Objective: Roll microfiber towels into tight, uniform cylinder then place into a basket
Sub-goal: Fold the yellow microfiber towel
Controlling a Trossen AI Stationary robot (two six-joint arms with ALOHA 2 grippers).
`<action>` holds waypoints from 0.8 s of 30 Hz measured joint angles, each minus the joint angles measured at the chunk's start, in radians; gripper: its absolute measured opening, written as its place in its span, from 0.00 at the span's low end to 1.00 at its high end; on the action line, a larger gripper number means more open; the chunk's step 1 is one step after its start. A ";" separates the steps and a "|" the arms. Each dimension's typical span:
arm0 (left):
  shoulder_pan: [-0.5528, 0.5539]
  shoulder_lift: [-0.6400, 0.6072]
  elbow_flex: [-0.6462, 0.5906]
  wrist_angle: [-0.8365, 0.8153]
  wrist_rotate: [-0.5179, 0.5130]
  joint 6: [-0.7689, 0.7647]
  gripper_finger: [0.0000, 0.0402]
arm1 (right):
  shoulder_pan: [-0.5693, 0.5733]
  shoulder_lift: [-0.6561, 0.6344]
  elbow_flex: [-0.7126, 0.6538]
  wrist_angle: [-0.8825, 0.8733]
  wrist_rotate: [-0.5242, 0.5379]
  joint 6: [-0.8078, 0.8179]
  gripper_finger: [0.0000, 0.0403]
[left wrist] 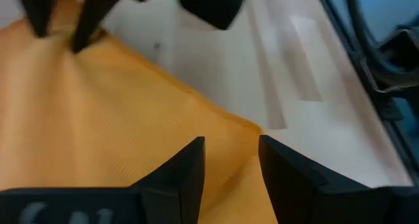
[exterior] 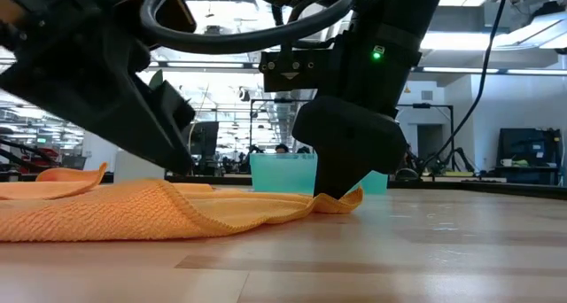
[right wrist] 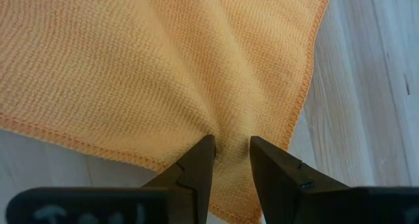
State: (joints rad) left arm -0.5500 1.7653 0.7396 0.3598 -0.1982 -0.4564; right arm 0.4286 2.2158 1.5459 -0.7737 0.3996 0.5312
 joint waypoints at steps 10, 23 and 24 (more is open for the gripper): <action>0.025 0.000 0.018 -0.199 0.112 -0.095 0.33 | 0.000 0.000 0.000 0.000 0.000 -0.005 0.31; -0.006 0.000 0.018 -0.200 0.225 -0.177 0.33 | 0.000 0.000 0.001 0.010 -0.005 -0.007 0.31; -0.009 0.000 0.018 -0.200 0.236 -0.190 0.33 | 0.001 0.000 0.001 0.012 -0.005 -0.007 0.31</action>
State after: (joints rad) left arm -0.5591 1.7649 0.7574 0.1596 0.0379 -0.6460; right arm 0.4297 2.2158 1.5471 -0.7613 0.3945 0.5240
